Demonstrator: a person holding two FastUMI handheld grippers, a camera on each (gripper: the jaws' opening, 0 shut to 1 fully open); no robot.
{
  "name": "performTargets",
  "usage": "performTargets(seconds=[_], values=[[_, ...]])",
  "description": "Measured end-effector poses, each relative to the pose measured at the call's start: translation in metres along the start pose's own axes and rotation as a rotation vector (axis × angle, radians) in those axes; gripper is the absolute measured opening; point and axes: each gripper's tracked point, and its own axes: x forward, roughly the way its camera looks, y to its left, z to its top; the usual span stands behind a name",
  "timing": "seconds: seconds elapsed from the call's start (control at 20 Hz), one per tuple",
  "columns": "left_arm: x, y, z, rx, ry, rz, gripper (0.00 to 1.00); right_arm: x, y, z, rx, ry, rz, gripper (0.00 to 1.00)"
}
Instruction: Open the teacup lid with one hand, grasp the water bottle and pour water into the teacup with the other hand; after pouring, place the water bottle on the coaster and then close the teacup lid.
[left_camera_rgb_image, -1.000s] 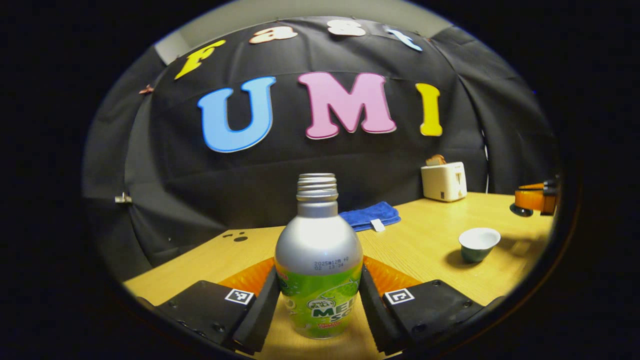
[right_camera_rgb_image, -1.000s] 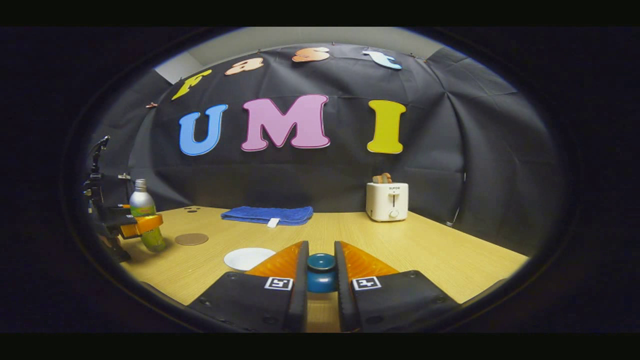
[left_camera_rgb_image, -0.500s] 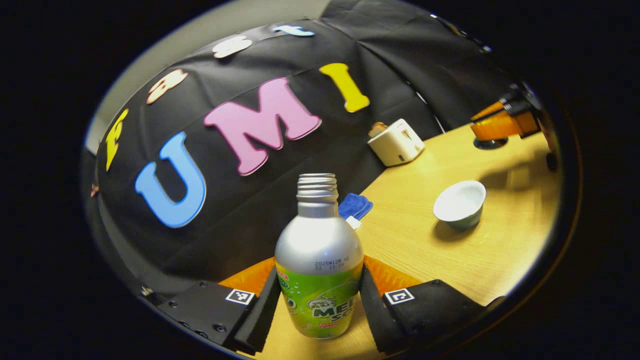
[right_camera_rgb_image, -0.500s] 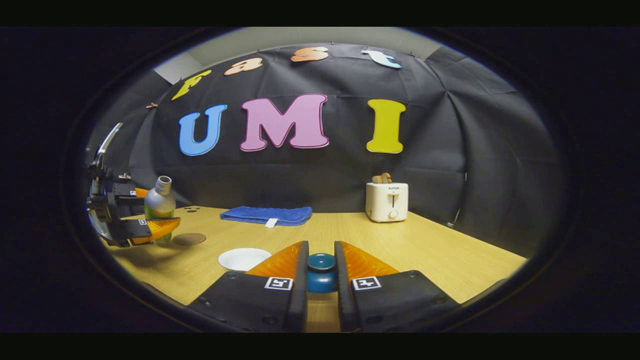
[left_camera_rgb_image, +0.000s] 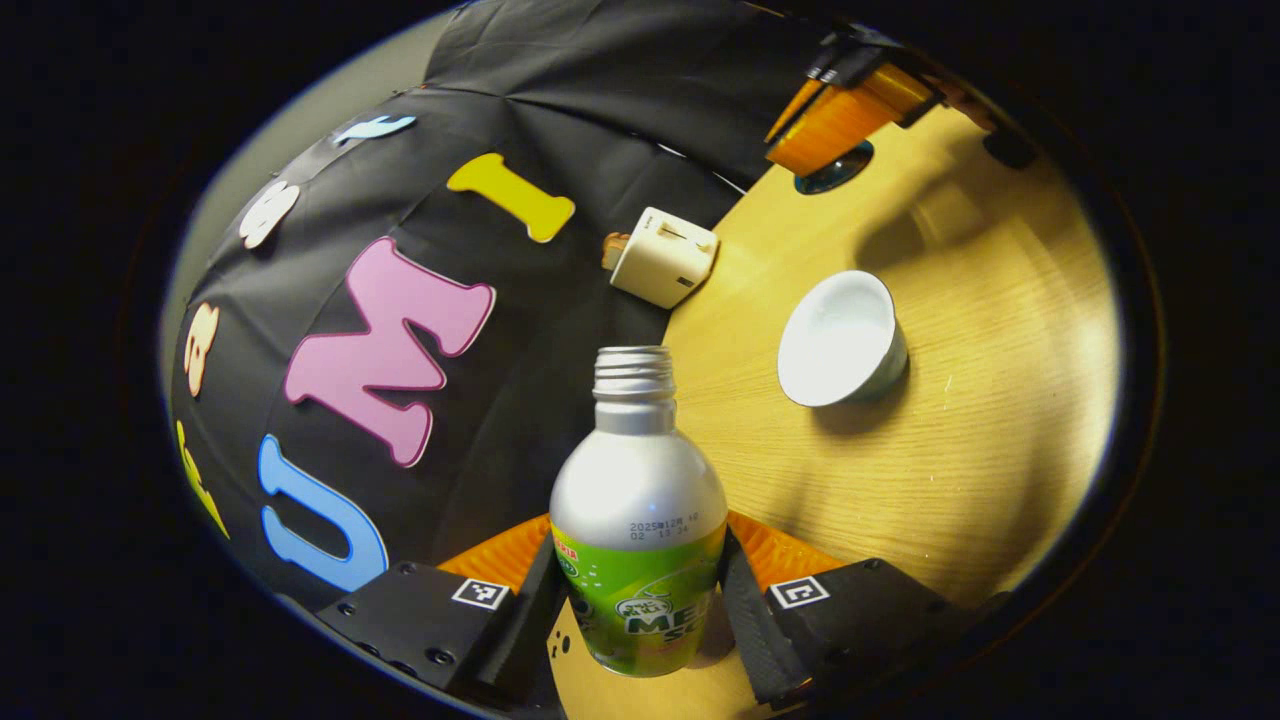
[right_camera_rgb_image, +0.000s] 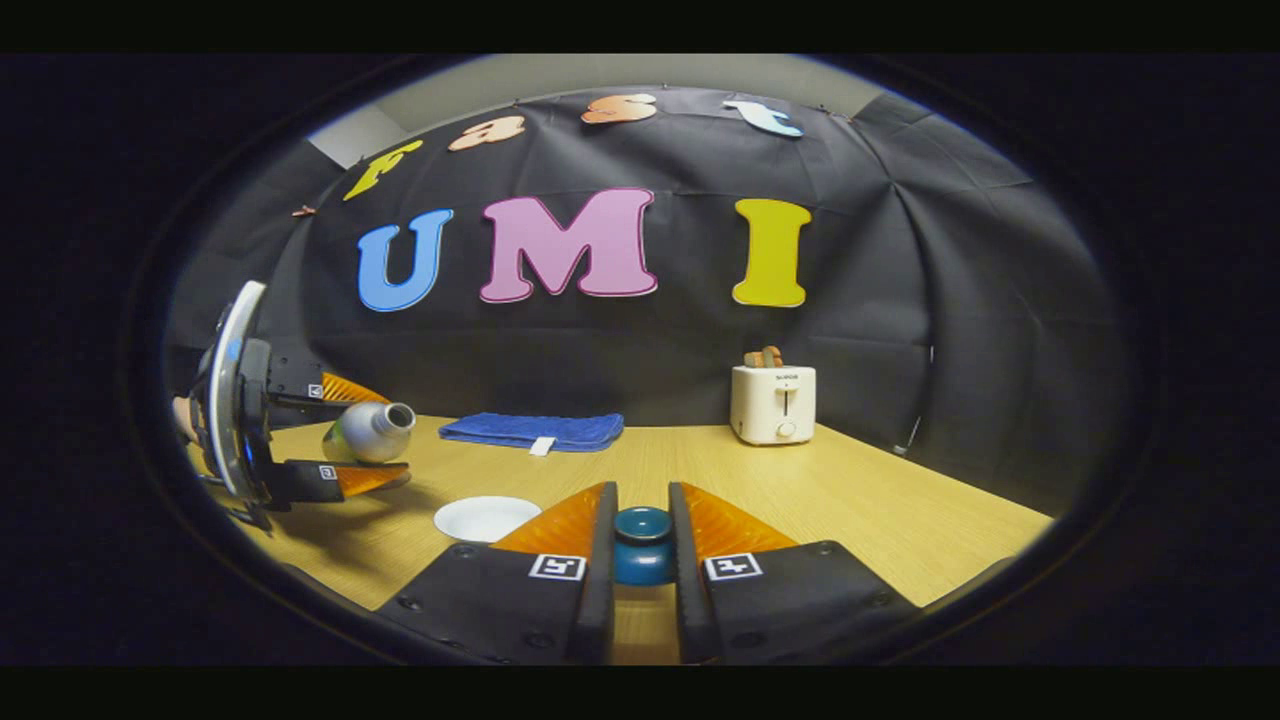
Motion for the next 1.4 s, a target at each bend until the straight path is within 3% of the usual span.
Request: performTargets(seconds=[0.2, 0.25, 0.5, 0.55, 0.6, 1.0, 1.05, 1.1, 1.25, 1.4], values=[[0.006, -0.008, 0.01, 0.17, -0.004, -0.032, 0.8, -0.001, 0.0, 0.0, 0.0, 0.0, 0.0, 0.24], [0.01, -0.009, 0.014, 0.214, -0.007, -0.038, 0.8, 0.0, 0.0, 0.0, 0.0, 0.0, 0.0, 0.28], [0.02, -0.017, 0.016, 0.377, -0.015, -0.093, 0.8, 0.0, 0.0, 0.0, 0.0, 0.0, 0.0, 0.29], [0.018, -0.018, 0.017, 0.418, -0.014, -0.099, 0.8, 0.0, 0.0, 0.0, 0.0, 0.0, 0.0, 0.25], [0.017, -0.019, 0.017, 0.45, -0.012, -0.104, 0.8, -0.001, -0.001, 0.0, 0.0, 0.0, 0.0, 0.29], [0.011, -0.022, 0.019, 0.623, -0.001, -0.148, 0.8, -0.001, 0.0, 0.0, 0.0, 0.0, -0.001, 0.28], [0.011, -0.024, 0.018, 0.645, 0.004, -0.153, 0.8, -0.001, 0.0, 0.0, 0.0, 0.0, -0.001, 0.24], [0.01, -0.023, 0.016, 0.669, 0.007, -0.156, 0.8, -0.001, 0.0, 0.0, 0.0, 0.0, -0.001, 0.29], [0.005, -0.026, 0.013, 0.727, 0.009, -0.166, 0.8, -0.001, 0.0, 0.0, 0.0, 0.0, -0.001, 0.24], [0.007, -0.021, 0.014, 0.767, 0.018, -0.17, 0.8, -0.001, 0.0, 0.0, 0.0, 0.0, -0.001, 0.29]])
